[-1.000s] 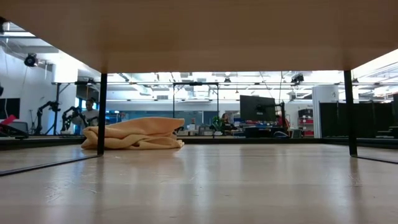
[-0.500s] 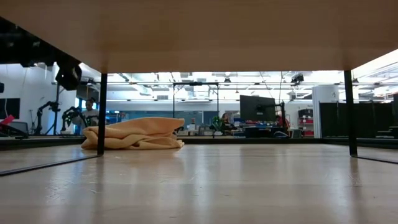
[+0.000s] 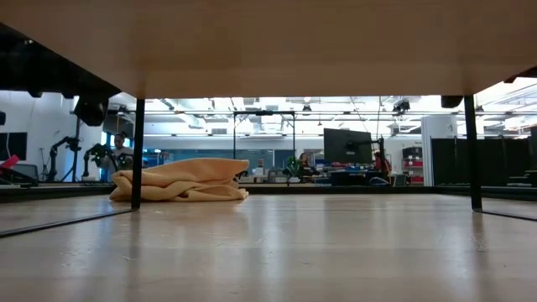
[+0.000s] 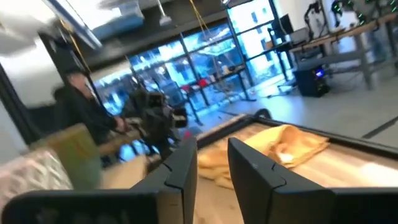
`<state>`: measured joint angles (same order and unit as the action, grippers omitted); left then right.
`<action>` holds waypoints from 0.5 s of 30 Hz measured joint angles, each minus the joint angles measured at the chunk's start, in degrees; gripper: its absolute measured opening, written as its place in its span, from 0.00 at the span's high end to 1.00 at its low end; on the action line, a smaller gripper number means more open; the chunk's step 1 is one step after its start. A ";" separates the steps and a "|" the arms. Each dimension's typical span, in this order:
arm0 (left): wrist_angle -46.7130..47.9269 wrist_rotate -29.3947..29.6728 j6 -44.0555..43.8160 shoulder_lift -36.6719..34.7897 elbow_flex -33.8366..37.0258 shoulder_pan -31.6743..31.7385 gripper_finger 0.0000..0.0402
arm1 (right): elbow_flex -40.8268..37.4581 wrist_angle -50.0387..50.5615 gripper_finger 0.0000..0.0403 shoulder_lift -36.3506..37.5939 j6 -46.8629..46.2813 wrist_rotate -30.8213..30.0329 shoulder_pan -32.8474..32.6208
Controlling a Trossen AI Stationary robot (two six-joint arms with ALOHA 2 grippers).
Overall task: Stack small to large cups/mugs on shelf
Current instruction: Return to Home Position
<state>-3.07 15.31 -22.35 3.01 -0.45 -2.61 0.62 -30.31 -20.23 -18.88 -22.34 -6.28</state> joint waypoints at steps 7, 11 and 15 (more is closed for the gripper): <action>0.08 -0.27 0.62 5.67 0.04 0.00 0.83 | -0.09 9.54 0.81 -0.48 9.06 -1.76 0.04; 0.09 -0.27 0.62 8.25 0.07 0.00 0.83 | -0.09 16.15 0.80 -0.48 7.44 -1.76 0.04; 0.09 -0.27 0.59 9.93 0.09 0.00 0.83 | -0.09 18.80 0.79 -0.61 5.46 -1.74 0.04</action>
<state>-2.98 15.05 -21.76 12.94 -0.36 -2.61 0.54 -11.52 -20.84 -13.42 -24.08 -6.24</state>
